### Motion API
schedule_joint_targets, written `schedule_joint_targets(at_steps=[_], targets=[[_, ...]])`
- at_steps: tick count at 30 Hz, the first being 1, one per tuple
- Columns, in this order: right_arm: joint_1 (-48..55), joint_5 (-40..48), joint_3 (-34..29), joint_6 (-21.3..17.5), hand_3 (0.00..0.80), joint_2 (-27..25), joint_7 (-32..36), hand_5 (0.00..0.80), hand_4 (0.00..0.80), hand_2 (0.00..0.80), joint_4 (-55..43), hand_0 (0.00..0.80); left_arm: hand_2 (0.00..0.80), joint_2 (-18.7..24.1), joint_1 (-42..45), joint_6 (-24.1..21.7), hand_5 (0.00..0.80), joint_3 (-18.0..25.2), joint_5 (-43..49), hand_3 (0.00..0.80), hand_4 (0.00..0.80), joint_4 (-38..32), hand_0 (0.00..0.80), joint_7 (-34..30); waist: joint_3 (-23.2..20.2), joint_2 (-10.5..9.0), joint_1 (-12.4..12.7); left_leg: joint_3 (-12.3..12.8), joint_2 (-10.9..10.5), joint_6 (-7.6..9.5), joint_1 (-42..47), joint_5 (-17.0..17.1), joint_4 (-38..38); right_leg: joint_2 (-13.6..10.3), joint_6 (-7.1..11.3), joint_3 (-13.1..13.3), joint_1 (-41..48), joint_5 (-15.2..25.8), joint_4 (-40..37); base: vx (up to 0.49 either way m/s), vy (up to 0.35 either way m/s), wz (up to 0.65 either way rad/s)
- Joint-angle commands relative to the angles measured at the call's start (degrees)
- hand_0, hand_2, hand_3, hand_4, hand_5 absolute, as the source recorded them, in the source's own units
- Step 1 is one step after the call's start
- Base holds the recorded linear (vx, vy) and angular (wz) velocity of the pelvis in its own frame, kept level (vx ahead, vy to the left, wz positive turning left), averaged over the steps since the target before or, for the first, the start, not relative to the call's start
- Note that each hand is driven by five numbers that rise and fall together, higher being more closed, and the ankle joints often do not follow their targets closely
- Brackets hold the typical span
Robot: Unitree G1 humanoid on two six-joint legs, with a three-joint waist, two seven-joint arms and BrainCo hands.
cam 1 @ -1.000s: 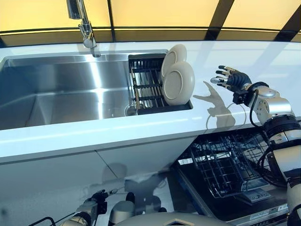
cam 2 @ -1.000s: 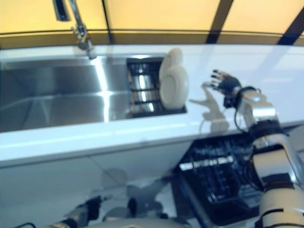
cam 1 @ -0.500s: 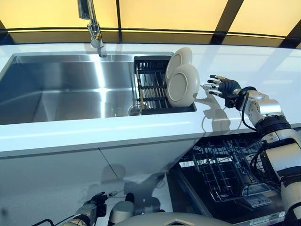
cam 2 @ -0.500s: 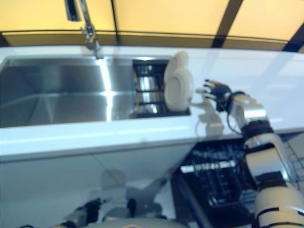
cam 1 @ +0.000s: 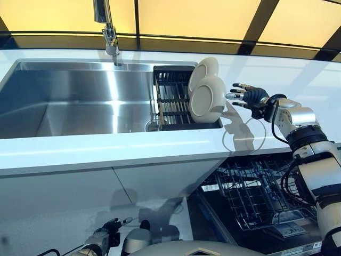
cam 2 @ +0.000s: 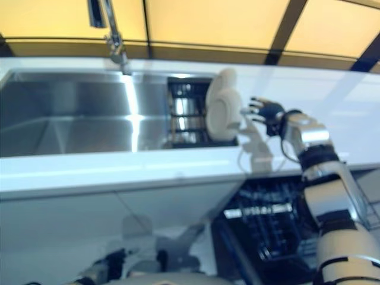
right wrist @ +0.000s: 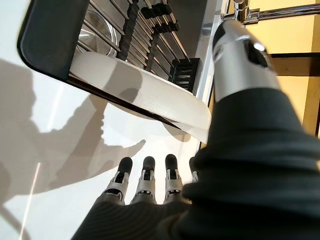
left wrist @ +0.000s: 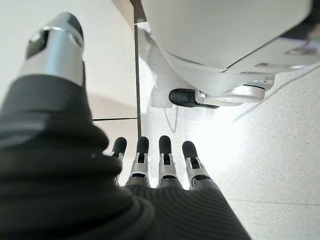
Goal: Take plates into dishwasher
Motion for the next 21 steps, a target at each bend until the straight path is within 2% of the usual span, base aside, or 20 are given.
schedule_joint_targets(at_steps=[1, 21], targets=[[-9.8, -0.9, 4.1, -0.6, 0.000, -1.5, 0.8, 0.000, 0.000, 0.000, 2.7, 0.000, 0.000, 0.1, -2.3, -1.7, 0.000, -3.1, 0.2, 0.000, 0.000, 2.7, 0.000, -0.1, -1.1, -0.37, 1.5, 0.5, 3.2, -3.00, 1.6, -3.4, -0.1, -7.9, 6.91, -0.9, -4.5, 7.6, 0.3, 0.000, 0.000, 0.00], [-10.9, -3.4, 6.1, 5.2, 0.000, 1.4, 5.1, 0.000, 0.000, 0.000, 5.8, 0.000, 0.000, -0.4, -1.8, -2.6, 0.000, -3.6, -0.8, 0.000, 0.000, 2.3, 0.000, 0.7, -0.6, -0.71, 2.5, 0.0, 3.0, -2.99, 1.7, -3.3, -0.1, -7.9, 6.62, -1.7, -4.2, 7.5, 0.2, 0.000, 0.000, 0.00]])
